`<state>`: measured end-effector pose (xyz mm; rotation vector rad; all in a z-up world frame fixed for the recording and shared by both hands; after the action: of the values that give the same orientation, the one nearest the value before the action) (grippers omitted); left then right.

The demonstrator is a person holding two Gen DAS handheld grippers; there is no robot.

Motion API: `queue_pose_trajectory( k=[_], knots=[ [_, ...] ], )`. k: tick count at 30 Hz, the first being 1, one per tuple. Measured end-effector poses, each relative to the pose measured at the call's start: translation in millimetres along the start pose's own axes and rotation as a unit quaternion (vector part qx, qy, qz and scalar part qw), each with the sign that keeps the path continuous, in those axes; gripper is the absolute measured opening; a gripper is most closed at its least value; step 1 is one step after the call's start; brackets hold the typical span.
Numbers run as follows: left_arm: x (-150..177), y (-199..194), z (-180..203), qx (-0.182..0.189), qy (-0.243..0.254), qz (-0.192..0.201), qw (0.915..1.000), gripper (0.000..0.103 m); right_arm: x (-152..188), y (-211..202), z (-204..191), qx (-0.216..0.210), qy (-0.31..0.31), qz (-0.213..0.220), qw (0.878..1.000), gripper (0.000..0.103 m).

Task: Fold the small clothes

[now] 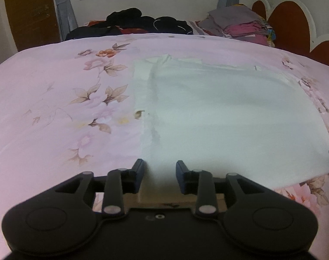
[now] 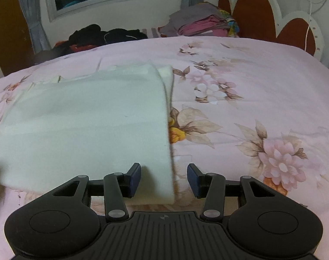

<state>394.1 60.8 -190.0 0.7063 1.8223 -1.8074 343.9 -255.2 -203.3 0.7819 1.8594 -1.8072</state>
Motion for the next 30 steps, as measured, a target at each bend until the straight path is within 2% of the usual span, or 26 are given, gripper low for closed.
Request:
queue_pose_trajectory(
  k=[6,8,11,12,13,14,16,17,18,19,30],
  knots=[
    [8,6,-4,0.006,-0.011,-0.006,0.9999,0.034,7,6,3,-0.021,0.026,-0.02,0.999,0.047],
    [10,6,-5,0.009,-0.016,-0.002,0.9998,0.031,8,7,1,-0.028,0.03,-0.024,0.999,0.047],
    [12,5,-7,0.016,-0.021,0.005,0.9996,0.017,9,8,-4,-0.043,0.03,-0.029,0.998,0.047],
    [12,4,-7,0.02,-0.024,0.007,0.9995,0.012,10,8,-6,-0.046,0.029,-0.029,0.998,0.044],
    [12,3,-7,0.022,-0.024,0.009,0.9994,0.009,9,8,-8,-0.047,0.026,-0.029,0.998,0.036],
    [11,3,-8,0.025,-0.026,0.011,0.9993,0.008,9,8,-9,-0.045,0.02,-0.028,0.998,0.035],
    [11,1,-10,0.033,-0.034,0.015,0.9988,0.006,8,7,-10,-0.049,0.014,-0.027,0.998,0.02],
    [11,0,-10,0.036,-0.036,0.017,0.9986,0.006,8,6,-9,-0.049,0.013,-0.026,0.998,0.016],
    [12,-1,-11,0.039,-0.038,0.018,0.9984,0.006,8,4,-8,-0.047,0.012,-0.023,0.999,0.007],
    [12,-2,-11,0.041,-0.04,0.02,0.9982,0.006,8,3,-7,-0.048,0.014,-0.021,0.999,0.006],
    [9,-7,-17,0.063,-0.053,0.027,0.9963,0.006,5,-10,-7,-0.064,0.009,-0.008,0.998,0.006]
  ],
)
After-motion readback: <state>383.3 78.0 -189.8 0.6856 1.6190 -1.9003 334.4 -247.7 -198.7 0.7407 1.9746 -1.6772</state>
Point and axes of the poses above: each gripper's, at about its wrist camera, not at the fingertips, and y roughly the way its jaws point, z to its right, x to its underside, the point moved 5 cm from there along y, roughly the way its jaws point, and after that the axes turned 3 degrees about z, right-handed, at the moved point
